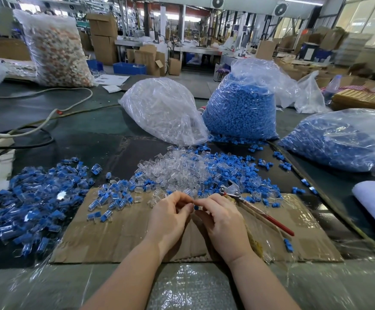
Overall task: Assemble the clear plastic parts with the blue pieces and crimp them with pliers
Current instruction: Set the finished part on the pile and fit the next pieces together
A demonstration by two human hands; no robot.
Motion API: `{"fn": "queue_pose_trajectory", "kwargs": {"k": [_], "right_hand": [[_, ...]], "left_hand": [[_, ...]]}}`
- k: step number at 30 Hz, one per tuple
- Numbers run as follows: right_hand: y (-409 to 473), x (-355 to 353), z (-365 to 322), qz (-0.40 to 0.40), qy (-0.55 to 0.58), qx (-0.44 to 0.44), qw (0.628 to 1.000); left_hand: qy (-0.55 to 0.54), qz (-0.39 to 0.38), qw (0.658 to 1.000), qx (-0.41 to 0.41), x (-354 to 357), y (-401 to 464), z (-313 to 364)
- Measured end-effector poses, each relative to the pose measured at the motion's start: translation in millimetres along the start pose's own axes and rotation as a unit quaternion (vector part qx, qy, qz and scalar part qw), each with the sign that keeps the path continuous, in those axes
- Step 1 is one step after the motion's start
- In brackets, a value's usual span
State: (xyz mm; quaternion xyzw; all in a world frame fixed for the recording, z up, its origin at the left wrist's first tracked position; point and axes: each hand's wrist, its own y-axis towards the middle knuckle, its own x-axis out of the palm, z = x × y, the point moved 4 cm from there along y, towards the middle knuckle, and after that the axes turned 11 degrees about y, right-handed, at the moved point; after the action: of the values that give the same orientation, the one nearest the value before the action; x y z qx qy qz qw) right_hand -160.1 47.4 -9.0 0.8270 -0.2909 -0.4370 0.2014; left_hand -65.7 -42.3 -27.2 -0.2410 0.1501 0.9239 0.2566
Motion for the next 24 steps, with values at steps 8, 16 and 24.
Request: {"fn": "queue_pose_trajectory", "kwargs": {"k": [8, 16, 24], "right_hand": [[0, 2, 1, -0.009, -0.03, -0.013, 0.999], [2, -22, 13, 0.033, -0.214, 0.181, 0.959], [-7, -45, 38, -0.113, -0.33, 0.37, 0.861]], "left_hand": [[0.022, 0.004, 1.0, 0.015, 0, 0, 2], [-0.031, 0.015, 0.999, -0.019, 1, 4, -5], [-0.141, 0.003, 0.988, -0.055, 1, 9, -5]]}}
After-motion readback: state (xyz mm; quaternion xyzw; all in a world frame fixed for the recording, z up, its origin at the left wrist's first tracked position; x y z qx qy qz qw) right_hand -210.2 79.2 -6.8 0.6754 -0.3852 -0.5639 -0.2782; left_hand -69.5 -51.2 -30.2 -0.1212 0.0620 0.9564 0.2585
